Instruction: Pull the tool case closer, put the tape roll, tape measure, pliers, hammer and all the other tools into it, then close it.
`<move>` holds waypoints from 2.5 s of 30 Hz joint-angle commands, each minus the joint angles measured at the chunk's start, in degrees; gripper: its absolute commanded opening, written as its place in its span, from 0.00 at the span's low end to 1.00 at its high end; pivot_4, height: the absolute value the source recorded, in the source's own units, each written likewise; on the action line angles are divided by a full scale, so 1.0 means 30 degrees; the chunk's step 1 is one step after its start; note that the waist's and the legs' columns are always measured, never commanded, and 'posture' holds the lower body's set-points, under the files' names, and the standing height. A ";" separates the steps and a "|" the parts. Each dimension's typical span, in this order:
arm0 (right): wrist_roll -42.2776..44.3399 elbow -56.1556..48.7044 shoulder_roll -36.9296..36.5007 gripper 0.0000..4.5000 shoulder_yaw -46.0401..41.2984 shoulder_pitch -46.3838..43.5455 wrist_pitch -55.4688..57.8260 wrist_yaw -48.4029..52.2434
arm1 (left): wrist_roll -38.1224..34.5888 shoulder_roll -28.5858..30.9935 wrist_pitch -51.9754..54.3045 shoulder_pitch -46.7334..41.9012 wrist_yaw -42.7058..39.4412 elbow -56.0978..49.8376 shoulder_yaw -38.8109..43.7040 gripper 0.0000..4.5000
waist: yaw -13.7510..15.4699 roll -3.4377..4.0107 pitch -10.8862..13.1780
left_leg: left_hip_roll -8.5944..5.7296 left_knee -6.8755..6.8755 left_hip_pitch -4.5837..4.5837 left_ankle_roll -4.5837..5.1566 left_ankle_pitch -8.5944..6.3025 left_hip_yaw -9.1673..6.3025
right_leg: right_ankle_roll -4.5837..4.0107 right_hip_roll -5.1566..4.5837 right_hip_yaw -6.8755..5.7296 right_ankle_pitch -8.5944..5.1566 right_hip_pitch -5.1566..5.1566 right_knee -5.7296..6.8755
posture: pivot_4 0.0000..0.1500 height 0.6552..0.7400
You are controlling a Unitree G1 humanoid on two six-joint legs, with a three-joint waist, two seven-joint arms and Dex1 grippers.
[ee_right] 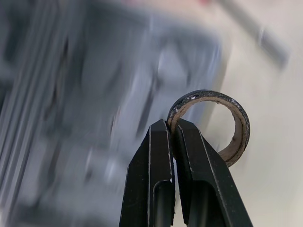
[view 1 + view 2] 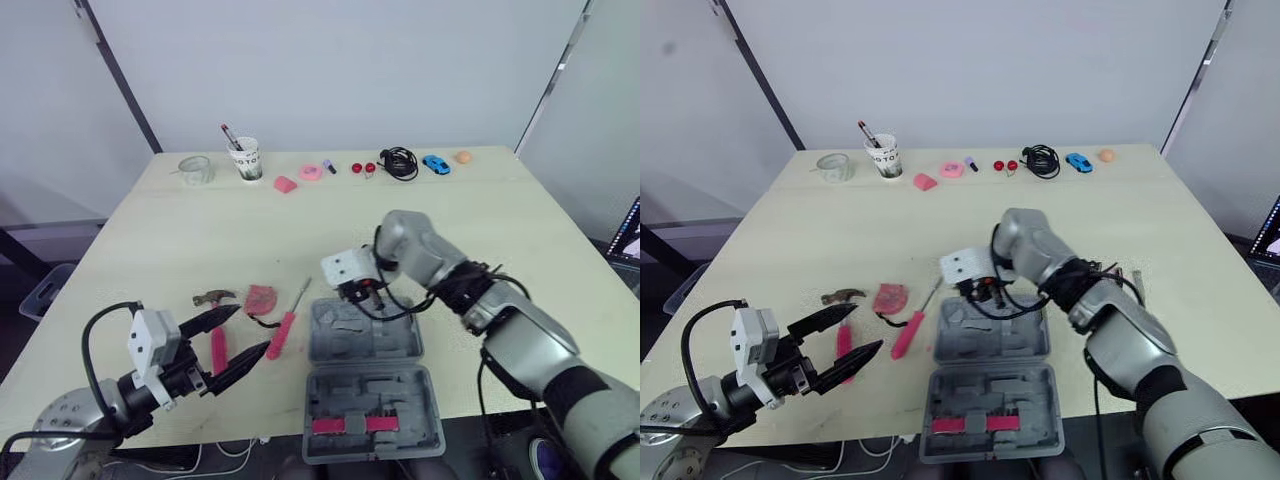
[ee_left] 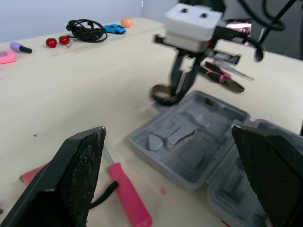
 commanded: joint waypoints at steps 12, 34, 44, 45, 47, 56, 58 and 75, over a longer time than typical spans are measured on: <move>-0.1344 0.2318 0.2377 0.01 0.1191 -0.0043 -0.2358 -0.2022 | 0.0270 0.0535 -0.0273 -0.0145 0.0253 -0.0254 0.0149 1.00 | -0.0128 0.0021 0.0038 | -0.0016 -0.0004 -0.0011 -0.0017 0.0005 -0.0012 | -0.0005 -0.0020 -0.0009 -0.0001 -0.0007 0.0002 | 1.00 1.00; -0.1446 0.3353 0.2533 0.01 0.0843 0.0008 -0.3305 -0.3087 | 0.0418 0.0961 0.0185 -0.0434 0.0059 -0.0023 -0.0397 1.00 | -0.0123 0.0024 0.0044 | 0.0045 -0.0013 -0.0013 -0.0016 0.0001 -0.0011 | -0.0008 -0.0038 -0.0008 -0.0001 -0.0012 -0.0003 | 1.00 1.00; -0.1280 0.3476 0.2549 0.01 0.0743 0.0248 -0.3586 -0.3112 | 0.0556 0.1126 0.0314 -0.0649 -0.0158 0.0208 -0.0502 1.00 | -0.0125 0.0027 0.0047 | 0.0050 -0.0025 -0.0012 -0.0017 0.0000 -0.0012 | -0.0010 -0.0046 -0.0009 -0.0001 -0.0014 -0.0006 | 1.00 1.00; -0.1313 0.3560 0.2539 0.07 0.0712 0.0220 -0.3667 -0.3293 | 0.0577 0.1140 0.0323 -0.0688 -0.0179 0.0233 -0.0537 1.00 | -0.0125 0.0027 0.0047 | 0.0050 -0.0025 -0.0012 -0.0017 0.0000 -0.0012 | -0.0010 -0.0046 -0.0009 -0.0001 -0.0014 -0.0006 | 1.00 1.00; -0.1384 0.3546 0.2480 0.23 0.0675 0.0177 -0.3635 -0.3461 | 0.0569 0.1097 0.0364 -0.0776 -0.0174 0.0248 -0.0596 1.00 | -0.0122 0.0027 0.0047 | 0.0050 -0.0026 -0.0012 -0.0017 -0.0001 -0.0012 | -0.0010 -0.0050 -0.0009 -0.0001 -0.0014 -0.0008 | 1.00 1.00; -0.1086 0.2244 0.2083 0.48 0.0373 0.0246 -0.2935 -0.3086 | 0.0723 0.1070 0.0313 -0.0789 -0.0275 0.0331 -0.0740 1.00 | -0.0129 0.0028 0.0050 | 0.0049 -0.0033 -0.0015 -0.0019 -0.0002 -0.0019 | -0.0012 -0.0128 -0.0019 0.0000 -0.0018 -0.0014 | 1.00 1.00; -0.0903 0.1595 0.1895 0.48 0.0135 0.0362 -0.2562 -0.2873 | 0.0719 0.1077 0.0296 -0.0787 -0.0267 0.0349 -0.0737 1.00 | -0.0128 0.0026 0.0049 | 0.0049 -0.0034 -0.0017 -0.0018 -0.0003 -0.0022 | -0.0012 -0.0132 -0.0021 0.0000 -0.0018 -0.0015 | 1.00 1.00; 0.1653 -0.4509 -0.0361 0.48 -0.2610 0.3924 0.2205 -0.3241 | 0.0666 0.1296 0.0253 -0.0425 -0.0867 0.0634 -0.0739 1.00 | -0.0126 0.0036 0.0055 | 0.0054 -0.0070 -0.0034 -0.0025 -0.0008 -0.0069 | -0.0083 -0.0464 -0.0467 0.0022 -0.0024 -0.0036 | 1.00 1.00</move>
